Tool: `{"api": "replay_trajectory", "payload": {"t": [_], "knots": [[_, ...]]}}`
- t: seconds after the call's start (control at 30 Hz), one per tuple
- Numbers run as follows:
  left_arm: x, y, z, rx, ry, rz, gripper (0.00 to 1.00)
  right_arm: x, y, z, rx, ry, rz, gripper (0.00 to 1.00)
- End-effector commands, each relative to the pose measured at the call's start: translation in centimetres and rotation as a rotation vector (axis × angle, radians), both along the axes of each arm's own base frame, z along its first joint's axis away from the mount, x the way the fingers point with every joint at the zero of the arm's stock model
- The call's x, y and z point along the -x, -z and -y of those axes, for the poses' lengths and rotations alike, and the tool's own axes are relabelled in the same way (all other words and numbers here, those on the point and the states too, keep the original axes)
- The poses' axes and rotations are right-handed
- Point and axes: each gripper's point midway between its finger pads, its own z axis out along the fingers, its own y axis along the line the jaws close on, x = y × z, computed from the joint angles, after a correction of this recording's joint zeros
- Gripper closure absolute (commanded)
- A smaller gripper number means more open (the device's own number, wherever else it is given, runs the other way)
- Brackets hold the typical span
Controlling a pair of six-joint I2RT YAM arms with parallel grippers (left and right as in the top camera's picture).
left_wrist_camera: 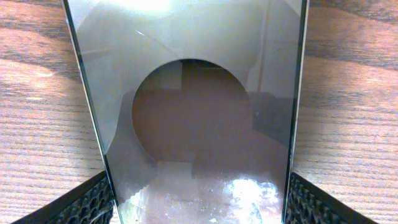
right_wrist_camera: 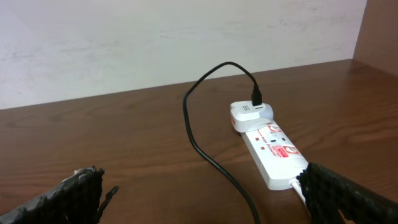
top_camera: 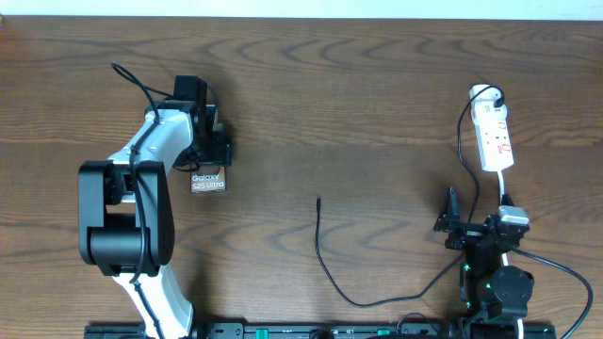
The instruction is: Plug charger to phone and switch on socket
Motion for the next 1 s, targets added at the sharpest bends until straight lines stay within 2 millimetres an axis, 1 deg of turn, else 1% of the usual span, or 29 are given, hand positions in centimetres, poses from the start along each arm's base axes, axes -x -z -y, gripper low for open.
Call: {"api": "replay_trajectory", "payload": {"t": [0.0,0.07,0.17,0.23,0.33,0.37,0.43,0.47,0.53,0.57,0.83,0.97], "knots": [[0.5,1.3,-0.6,-0.023,0.006,-0.040,0.29,0.0,0.0,0.0,0.007,0.003,0.000,0.01],[0.5,1.3,-0.6,-0.023,0.006,-0.040,0.30,0.0,0.0,0.0,0.007,0.003,0.000,0.01],[0.5,1.3,-0.6,-0.023,0.006,-0.040,0.37,0.0,0.0,0.0,0.007,0.003,0.000,0.01],[0.5,1.3,-0.6,-0.023,0.006,-0.040,0.39,0.0,0.0,0.0,0.007,0.003,0.000,0.01],[0.4,1.3,-0.6,-0.023,0.006,-0.037,0.48,0.0,0.0,0.0,0.007,0.003,0.000,0.01],[0.4,1.3,-0.6,-0.023,0.006,-0.037,0.55,0.0,0.0,0.0,0.007,0.003,0.000,0.01],[0.4,1.3,-0.6,-0.023,0.006,-0.036,0.65,0.0,0.0,0.0,0.007,0.003,0.000,0.01],[0.4,1.3,-0.6,-0.023,0.006,-0.036,0.72,0.0,0.0,0.0,0.007,0.003,0.000,0.01],[0.4,1.3,-0.6,-0.023,0.006,-0.034,0.81,0.0,0.0,0.0,0.007,0.003,0.000,0.01],[0.3,1.3,-0.6,-0.023,0.006,-0.032,0.93,0.0,0.0,0.0,0.007,0.003,0.000,0.01],[0.2,1.1,-0.6,-0.023,0.006,-0.026,0.93,0.0,0.0,0.0,0.007,0.003,0.000,0.01],[-0.2,-0.1,-0.6,-0.022,0.006,0.008,0.93,0.0,0.0,0.0,0.007,0.003,0.000,0.01]]}}
